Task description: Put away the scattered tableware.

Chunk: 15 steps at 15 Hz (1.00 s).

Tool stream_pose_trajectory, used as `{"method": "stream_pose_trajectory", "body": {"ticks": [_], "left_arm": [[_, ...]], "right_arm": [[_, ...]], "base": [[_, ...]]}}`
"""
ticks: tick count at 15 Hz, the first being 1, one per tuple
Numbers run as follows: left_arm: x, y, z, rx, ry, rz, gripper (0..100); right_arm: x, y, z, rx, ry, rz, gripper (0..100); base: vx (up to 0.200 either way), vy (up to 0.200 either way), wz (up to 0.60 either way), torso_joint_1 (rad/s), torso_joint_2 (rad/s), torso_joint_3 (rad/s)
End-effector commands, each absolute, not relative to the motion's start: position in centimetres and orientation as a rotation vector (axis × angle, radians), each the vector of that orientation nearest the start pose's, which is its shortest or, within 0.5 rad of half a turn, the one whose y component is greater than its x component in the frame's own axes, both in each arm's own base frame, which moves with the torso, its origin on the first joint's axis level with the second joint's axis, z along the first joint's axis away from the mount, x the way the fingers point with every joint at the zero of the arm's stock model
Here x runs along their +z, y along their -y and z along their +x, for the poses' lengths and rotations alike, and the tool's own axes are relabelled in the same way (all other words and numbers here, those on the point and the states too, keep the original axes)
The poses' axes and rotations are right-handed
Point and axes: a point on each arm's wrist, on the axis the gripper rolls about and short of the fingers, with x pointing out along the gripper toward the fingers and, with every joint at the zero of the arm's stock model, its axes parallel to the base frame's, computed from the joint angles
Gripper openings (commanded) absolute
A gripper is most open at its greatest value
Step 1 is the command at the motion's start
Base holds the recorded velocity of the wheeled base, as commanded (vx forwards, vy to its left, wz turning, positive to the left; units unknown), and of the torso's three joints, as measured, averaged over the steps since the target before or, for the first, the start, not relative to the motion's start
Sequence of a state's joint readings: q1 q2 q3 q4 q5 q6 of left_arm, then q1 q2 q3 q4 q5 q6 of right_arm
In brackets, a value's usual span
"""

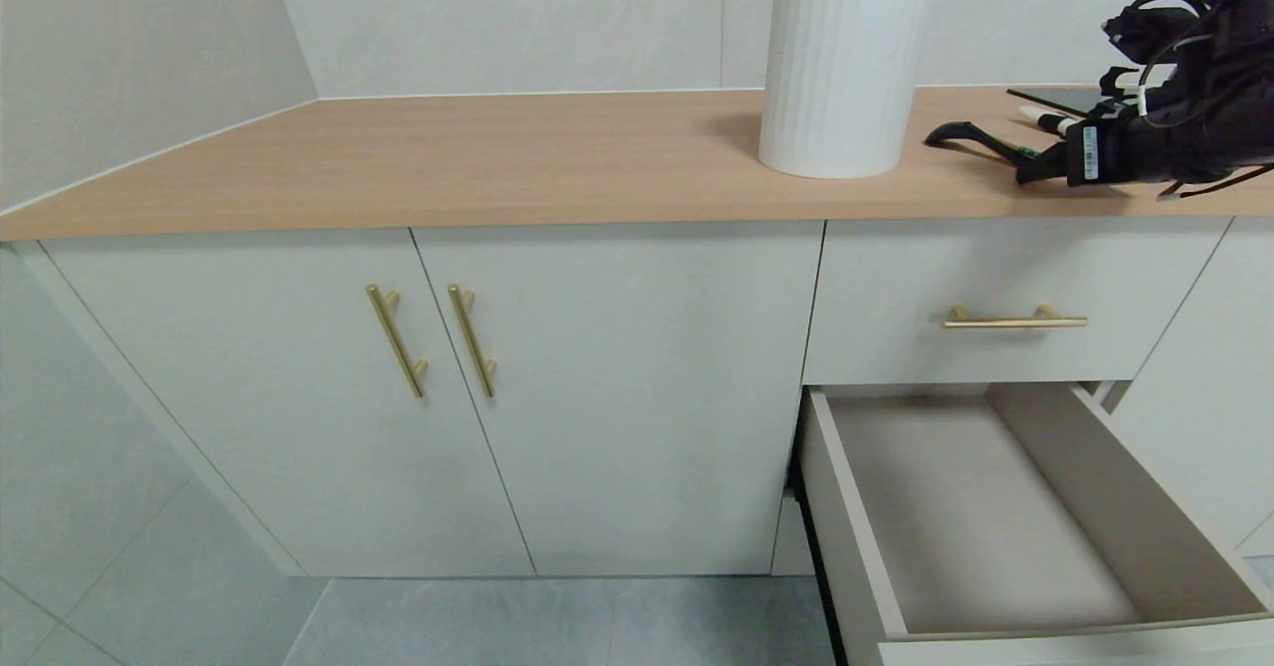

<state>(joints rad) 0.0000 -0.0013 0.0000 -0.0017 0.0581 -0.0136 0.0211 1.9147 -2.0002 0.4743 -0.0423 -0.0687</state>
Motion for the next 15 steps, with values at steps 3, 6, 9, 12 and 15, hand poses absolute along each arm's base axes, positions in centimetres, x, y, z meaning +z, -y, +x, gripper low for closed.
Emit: {"method": "stream_pose_trajectory", "body": {"ticks": [3,6,9,12,15], "left_arm": [[7.6,-0.1,-2.3,0.058,0.002,-0.014,100],[7.6,-0.1,-2.3,0.058,0.003,-0.014,100],[7.6,-0.1,-2.3,0.058,0.002,-0.014,100],[7.6,-0.1,-2.3,0.058,0.002,-0.014,100],[7.6,-0.1,-2.3,0.058,0.003,-0.014,100]], "right_arm": [[33.2,-0.7,36.5,-0.008,-0.392,-0.081,0],[33.4,-0.7,36.4,-0.008,-0.386,-0.081,0],[34.5,-0.7,35.4,-0.009,-0.352,-0.080,0],[37.7,-0.6,31.9,-0.011,-0.258,-0.077,0],[41.7,-0.5,24.9,-0.006,-0.174,-0.074,0]], "base": [[0.000,0.000,0.00,0.000,0.00,0.000],[0.000,0.000,0.00,0.000,0.00,0.000],[0.000,0.000,0.00,0.000,0.00,0.000],[0.000,0.000,0.00,0.000,0.00,0.000],[0.000,0.000,0.00,0.000,0.00,0.000]]}}
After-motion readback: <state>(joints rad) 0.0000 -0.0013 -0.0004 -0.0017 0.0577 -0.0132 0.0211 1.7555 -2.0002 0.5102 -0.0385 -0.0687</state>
